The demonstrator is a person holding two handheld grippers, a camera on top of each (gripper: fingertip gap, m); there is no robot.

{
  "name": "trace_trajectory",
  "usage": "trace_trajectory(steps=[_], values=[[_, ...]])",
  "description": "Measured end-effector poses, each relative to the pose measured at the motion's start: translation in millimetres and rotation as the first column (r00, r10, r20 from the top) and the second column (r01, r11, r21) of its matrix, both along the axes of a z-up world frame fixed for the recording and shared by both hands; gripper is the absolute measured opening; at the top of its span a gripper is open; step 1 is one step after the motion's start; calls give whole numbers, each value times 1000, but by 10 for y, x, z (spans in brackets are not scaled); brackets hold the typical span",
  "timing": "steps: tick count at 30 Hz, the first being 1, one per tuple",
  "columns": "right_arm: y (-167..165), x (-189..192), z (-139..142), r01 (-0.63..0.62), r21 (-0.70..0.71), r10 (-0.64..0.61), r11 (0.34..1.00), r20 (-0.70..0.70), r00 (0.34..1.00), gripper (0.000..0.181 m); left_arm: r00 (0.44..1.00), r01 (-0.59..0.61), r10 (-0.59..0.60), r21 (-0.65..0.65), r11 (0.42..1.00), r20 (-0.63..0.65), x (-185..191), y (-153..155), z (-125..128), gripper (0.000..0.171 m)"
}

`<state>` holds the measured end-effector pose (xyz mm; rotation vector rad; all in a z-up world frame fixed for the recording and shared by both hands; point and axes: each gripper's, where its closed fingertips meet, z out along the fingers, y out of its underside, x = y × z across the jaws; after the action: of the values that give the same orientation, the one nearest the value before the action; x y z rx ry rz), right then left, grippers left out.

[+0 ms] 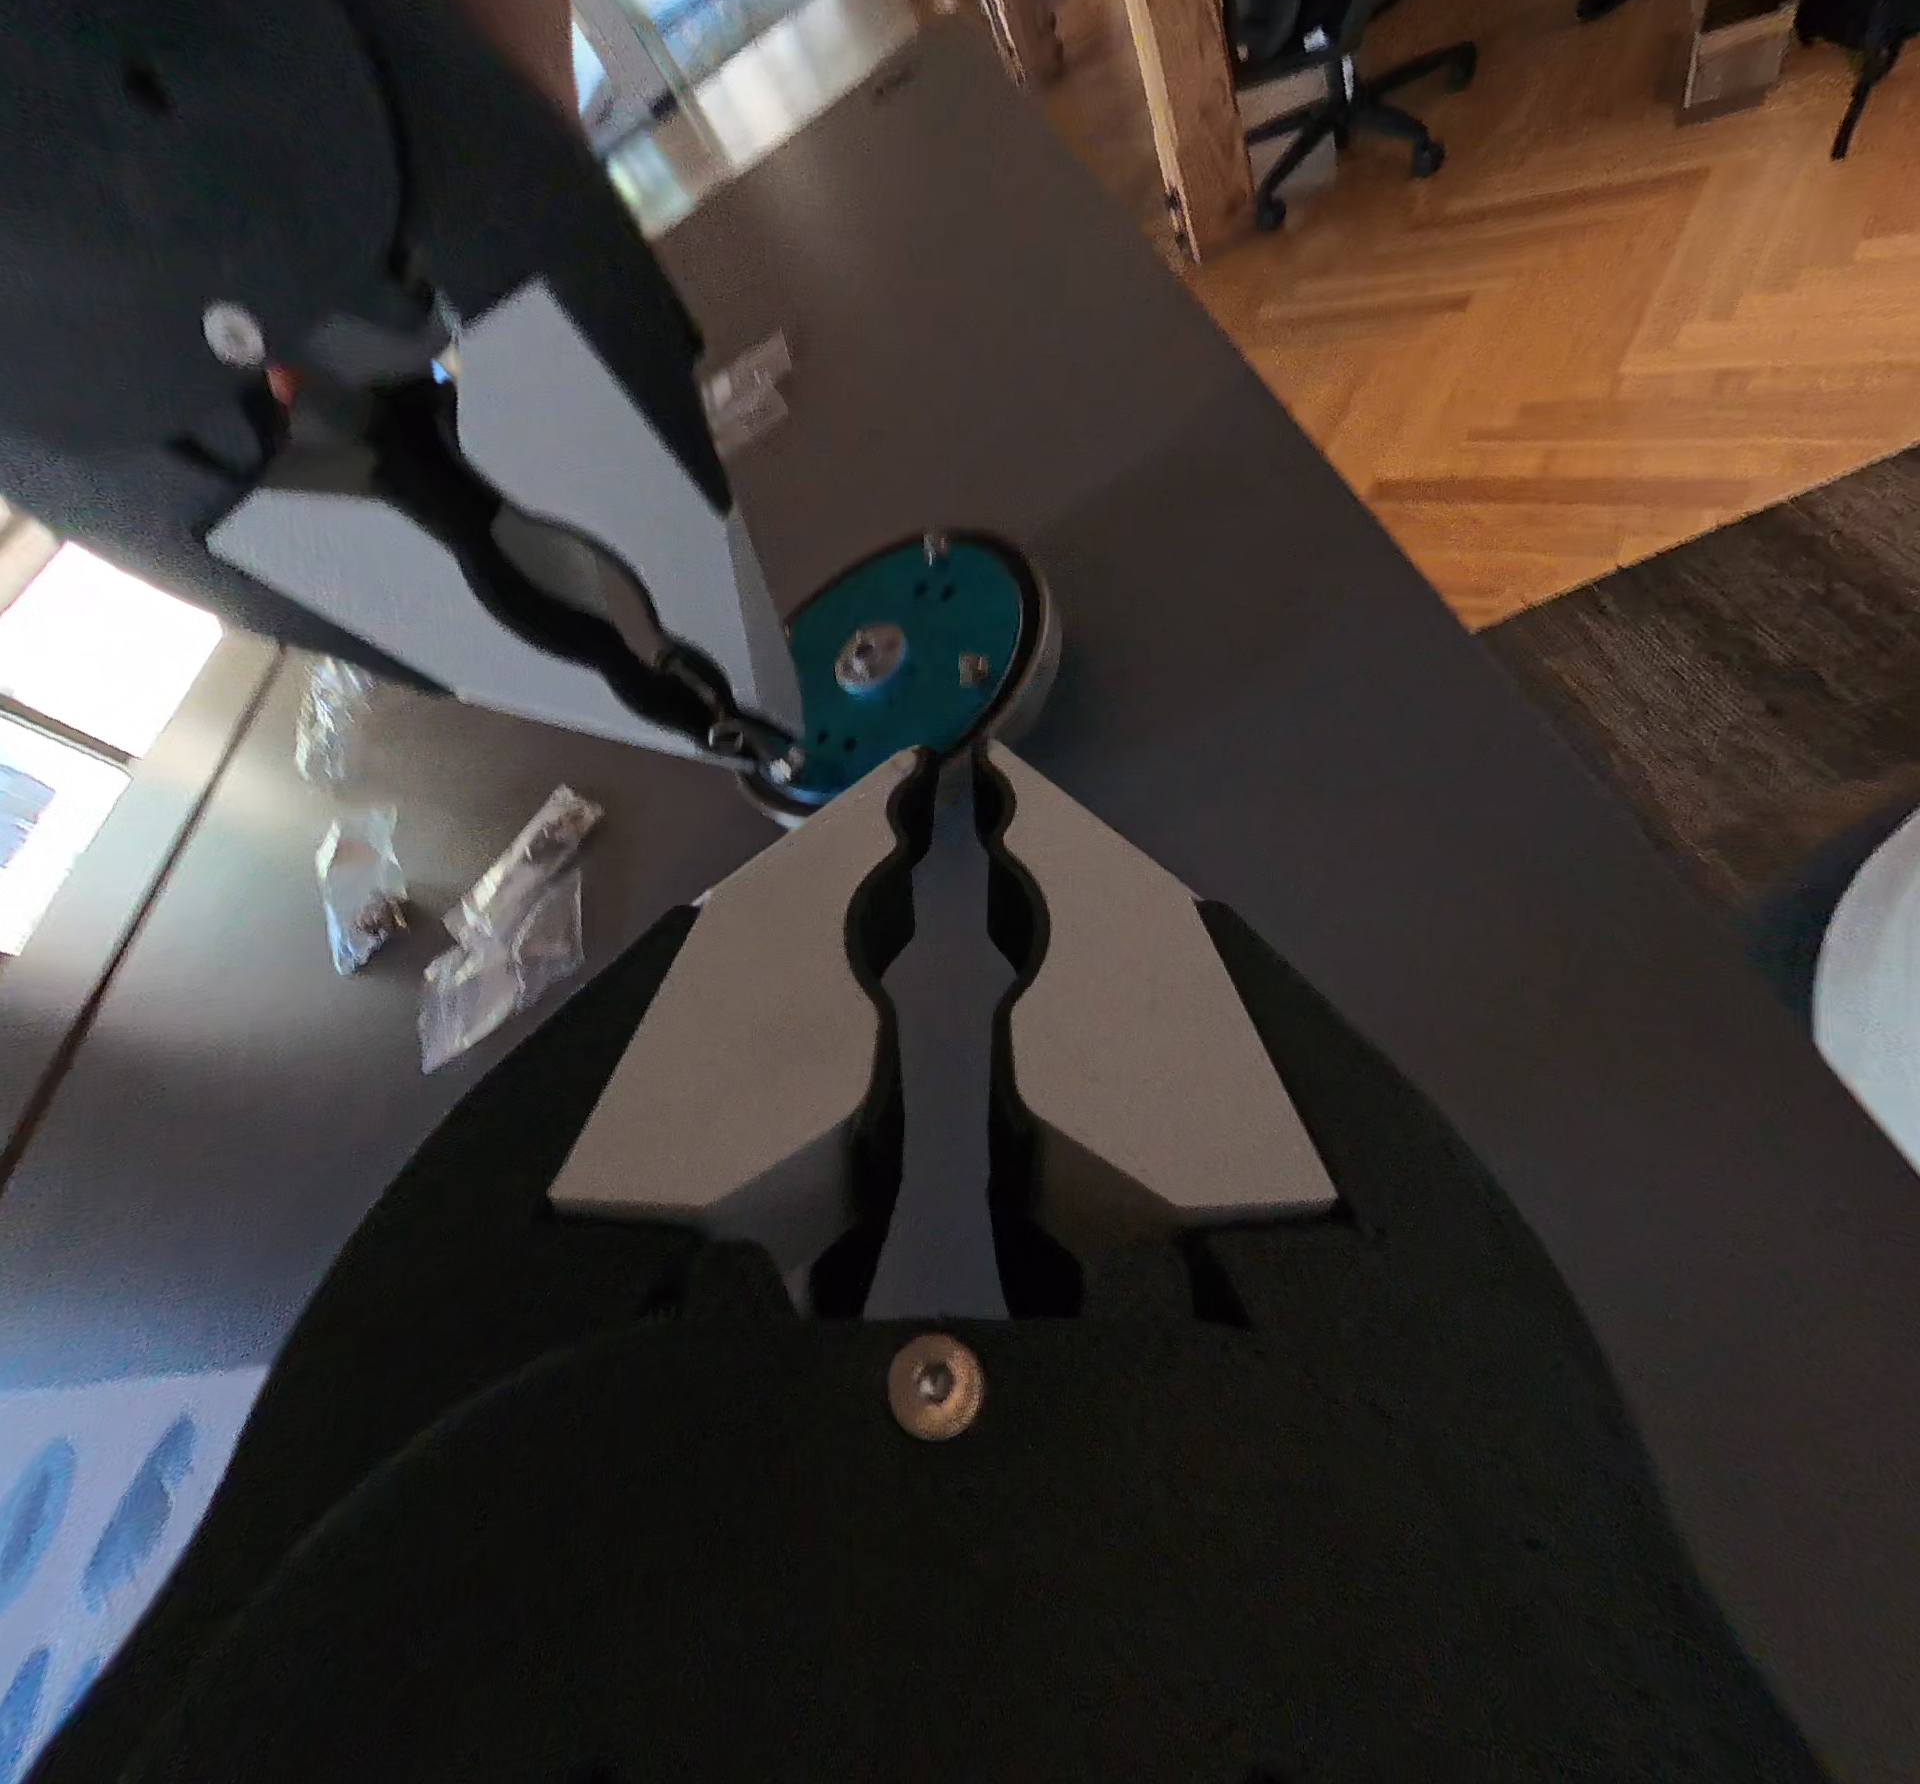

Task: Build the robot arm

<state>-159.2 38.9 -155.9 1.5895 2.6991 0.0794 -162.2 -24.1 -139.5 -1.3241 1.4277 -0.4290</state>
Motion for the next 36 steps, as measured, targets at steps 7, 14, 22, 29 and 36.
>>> trace_trajectory(steps=[7, 14, 22, 29, 36], values=[[3, 9, 0, 55, 17, -56, 998, 58, 997, 6, 990, 64, -22, 305, 950, -138, 248, -84, -88, 19], [-6, 38, 2, 460, 44, -461, 887, 46, 886, 7, 975, 76, 22, 429, 900, -220, 351, -80, -235, 11], [-34, 53, -2, 683, 18, -683, 730, -8, 731, 7, 976, 105, -9, 434, 895, -218, 498, -68, -237, 9], [-63, 55, -3, 869, -5, -868, 495, 36, 495, 7, 984, 103, -42, 358, 928, -173, 540, -45, -223, 8], [-15, 51, -5, 958, 34, -954, 285, 105, 280, 7, 984, 95, -33, 367, 925, -172, 541, 0, -223, 8]])
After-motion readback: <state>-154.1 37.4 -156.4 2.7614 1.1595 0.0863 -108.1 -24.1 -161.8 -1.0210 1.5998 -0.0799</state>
